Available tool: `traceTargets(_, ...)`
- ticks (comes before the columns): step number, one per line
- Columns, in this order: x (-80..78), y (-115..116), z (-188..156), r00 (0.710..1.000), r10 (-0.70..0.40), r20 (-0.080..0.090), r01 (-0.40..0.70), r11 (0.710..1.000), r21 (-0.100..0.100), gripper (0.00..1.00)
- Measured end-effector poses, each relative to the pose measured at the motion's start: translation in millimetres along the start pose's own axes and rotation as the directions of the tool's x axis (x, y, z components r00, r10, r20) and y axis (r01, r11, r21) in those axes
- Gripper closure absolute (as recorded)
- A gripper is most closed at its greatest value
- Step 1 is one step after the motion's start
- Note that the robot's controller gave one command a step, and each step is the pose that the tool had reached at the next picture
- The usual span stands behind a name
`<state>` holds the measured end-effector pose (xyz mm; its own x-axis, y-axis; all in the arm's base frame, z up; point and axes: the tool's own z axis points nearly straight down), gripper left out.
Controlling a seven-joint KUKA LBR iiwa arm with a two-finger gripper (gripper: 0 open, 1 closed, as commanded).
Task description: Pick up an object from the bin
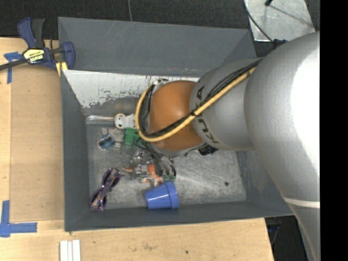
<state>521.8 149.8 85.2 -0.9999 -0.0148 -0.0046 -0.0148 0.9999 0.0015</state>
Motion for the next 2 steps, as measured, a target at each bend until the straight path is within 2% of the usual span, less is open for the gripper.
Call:
traceTargets(1,1.7,-0.6,-21.6,1.000,0.000,-0.010,0.000,1.000,0.003,1.00)
traceTargets(2,0.4,-0.4,-42.7,1.000,0.000,-0.006,0.000,1.000,0.002,1.00)
